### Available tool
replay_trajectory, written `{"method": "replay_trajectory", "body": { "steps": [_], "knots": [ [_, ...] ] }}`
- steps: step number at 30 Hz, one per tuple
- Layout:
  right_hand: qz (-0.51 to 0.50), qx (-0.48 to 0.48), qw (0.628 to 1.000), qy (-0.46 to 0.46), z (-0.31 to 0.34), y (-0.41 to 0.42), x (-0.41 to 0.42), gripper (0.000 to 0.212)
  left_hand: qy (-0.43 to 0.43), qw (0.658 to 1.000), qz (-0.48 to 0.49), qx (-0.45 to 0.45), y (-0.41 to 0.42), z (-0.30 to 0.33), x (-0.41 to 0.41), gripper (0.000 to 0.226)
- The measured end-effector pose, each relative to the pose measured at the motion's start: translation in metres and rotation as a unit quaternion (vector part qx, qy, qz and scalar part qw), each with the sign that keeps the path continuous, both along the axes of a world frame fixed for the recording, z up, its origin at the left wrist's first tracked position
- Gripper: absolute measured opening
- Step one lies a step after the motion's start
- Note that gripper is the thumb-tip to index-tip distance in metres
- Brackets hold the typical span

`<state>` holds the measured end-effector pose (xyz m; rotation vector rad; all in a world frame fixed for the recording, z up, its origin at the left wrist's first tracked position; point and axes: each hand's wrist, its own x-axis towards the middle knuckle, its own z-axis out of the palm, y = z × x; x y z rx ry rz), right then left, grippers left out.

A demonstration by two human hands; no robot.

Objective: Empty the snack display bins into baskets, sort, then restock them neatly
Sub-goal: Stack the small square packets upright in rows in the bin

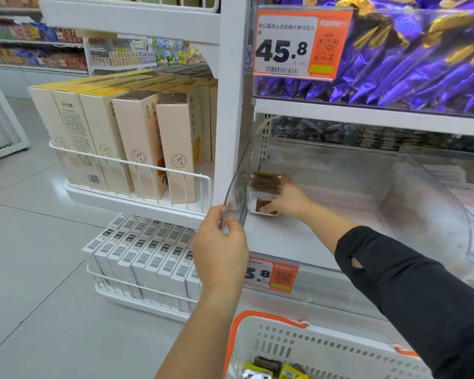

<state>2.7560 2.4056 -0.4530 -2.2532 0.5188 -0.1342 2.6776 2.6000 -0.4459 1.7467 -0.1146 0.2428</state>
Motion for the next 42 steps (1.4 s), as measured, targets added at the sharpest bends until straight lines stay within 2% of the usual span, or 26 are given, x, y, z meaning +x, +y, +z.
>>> {"method": "replay_trajectory", "body": {
  "steps": [2, 4, 7, 11, 16, 18, 22, 24, 26, 30, 34, 39, 42],
  "knots": [
    [-0.016, 0.062, 0.998, -0.002, 0.003, -0.002, -0.004, 0.079, 0.006, 1.000, -0.004, 0.001, 0.000, 0.000, -0.001, 0.025],
    [-0.007, 0.085, 0.996, 0.015, 0.005, 0.001, -0.007, 0.051, 0.009, 1.000, -0.006, 0.001, 0.000, 0.002, -0.001, 0.030],
    [0.000, 0.128, 0.992, 0.022, 0.004, 0.003, -0.005, 0.034, 0.012, 1.000, -0.006, 0.000, 0.000, 0.003, -0.002, 0.037],
    [0.023, 0.186, 0.980, 0.069, 0.006, -0.001, -0.008, 0.042, 0.011, 1.000, -0.006, 0.002, 0.001, 0.004, -0.003, 0.032],
    [-0.025, 0.066, 0.994, 0.088, 0.006, 0.004, -0.009, 0.031, 0.016, 1.000, -0.009, 0.001, 0.000, 0.004, -0.003, 0.026],
    [-0.036, 0.067, 0.993, 0.089, 0.006, 0.006, -0.008, 0.034, 0.016, 1.000, -0.010, 0.002, 0.001, 0.004, -0.003, 0.028],
    [-0.052, 0.151, 0.983, 0.090, 0.006, 0.005, -0.008, 0.034, 0.015, 1.000, -0.009, 0.008, 0.000, 0.003, -0.002, 0.026],
    [-0.052, 0.218, 0.972, 0.072, 0.009, 0.002, -0.009, 0.026, 0.012, 1.000, -0.009, 0.006, 0.000, 0.002, -0.001, 0.026],
    [-0.051, 0.236, 0.968, 0.070, 0.010, -0.001, -0.009, 0.023, 0.012, 1.000, -0.010, 0.004, 0.001, 0.001, -0.001, 0.028],
    [-0.051, 0.188, 0.977, 0.089, 0.008, 0.004, -0.010, 0.037, 0.013, 1.000, -0.012, 0.003, 0.001, 0.001, 0.000, 0.036],
    [-0.051, 0.141, 0.984, 0.095, 0.011, 0.008, -0.009, 0.051, 0.015, 1.000, -0.013, 0.004, 0.001, 0.000, 0.001, 0.030],
    [-0.041, 0.086, 0.991, 0.094, 0.012, 0.003, -0.015, 0.039, 0.011, 1.000, -0.014, 0.002, 0.000, -0.002, 0.001, 0.026],
    [-0.040, 0.052, 0.995, 0.073, 0.008, 0.001, -0.018, 0.040, 0.010, 1.000, -0.008, 0.002, -0.002, -0.005, 0.003, 0.025]
  ]
}}
